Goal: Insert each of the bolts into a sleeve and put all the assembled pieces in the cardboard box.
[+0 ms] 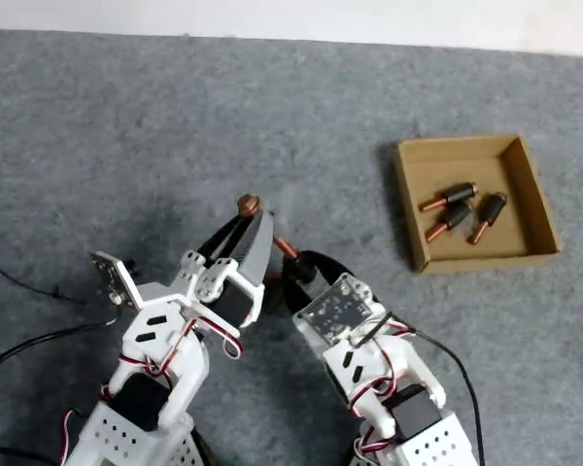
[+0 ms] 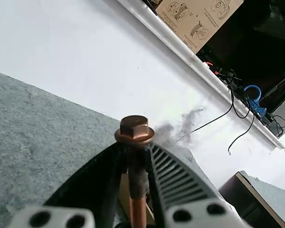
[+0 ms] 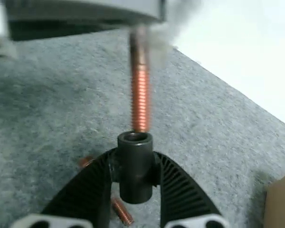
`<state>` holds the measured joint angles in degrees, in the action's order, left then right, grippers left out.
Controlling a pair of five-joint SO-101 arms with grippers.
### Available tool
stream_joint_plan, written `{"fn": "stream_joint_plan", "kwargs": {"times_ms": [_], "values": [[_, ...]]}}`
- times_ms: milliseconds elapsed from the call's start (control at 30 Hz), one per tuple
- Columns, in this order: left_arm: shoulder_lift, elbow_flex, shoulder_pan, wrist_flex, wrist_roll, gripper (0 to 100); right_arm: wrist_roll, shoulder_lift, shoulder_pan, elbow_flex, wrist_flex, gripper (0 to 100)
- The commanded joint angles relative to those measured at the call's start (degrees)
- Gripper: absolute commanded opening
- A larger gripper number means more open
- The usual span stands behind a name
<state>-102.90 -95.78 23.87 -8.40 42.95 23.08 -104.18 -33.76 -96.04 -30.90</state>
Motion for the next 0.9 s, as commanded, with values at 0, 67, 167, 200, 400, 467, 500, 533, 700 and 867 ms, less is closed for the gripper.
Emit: {"fn": "stream_joint_plan", "kwargs": {"times_ms": [0,67,167,200,400,467,500,533,700,867], "values": [[-0.9,-0.9,2.4,0.2,0.1,1,1.2,-1.1,-0.6,-6.0,1.4,0.5],[-0.9,-1.2,2.3,0.2,0.1,1,1.2,-1.1,-0.4,-5.9,1.5,0.5],[-0.9,-1.2,2.4,-0.1,0.1,1,1.2,-1.1,-0.4,-5.8,1.5,0.5],[-0.9,-1.4,2.4,-0.1,0.1,1,1.2,-1.1,-0.4,-5.8,1.5,0.5],[-0.9,-1.4,2.4,-1.7,0.1,1,1.4,-1.1,-0.4,-5.8,1.5,0.5],[-0.9,-1.4,2.4,-1.8,0.1,1,1.4,-1.1,-0.3,-5.8,1.5,0.5],[-0.9,-1.4,2.4,-1.9,0.1,1,1.4,-1.1,-0.3,-5.8,1.5,0.5],[-0.9,-1.4,2.4,-2.7,0.1,1,1.4,-1.1,-0.3,-5.8,1.5,0.5],[-0.9,-1.4,2.4,-5.4,0.1,1,1.4,-1.1,-0.3,-5.8,1.5,0.5],[-0.9,-1.4,2.4,-6.9,0.1,1,1.4,-1.2,1.0,-5.8,1.6,0.5]]}}
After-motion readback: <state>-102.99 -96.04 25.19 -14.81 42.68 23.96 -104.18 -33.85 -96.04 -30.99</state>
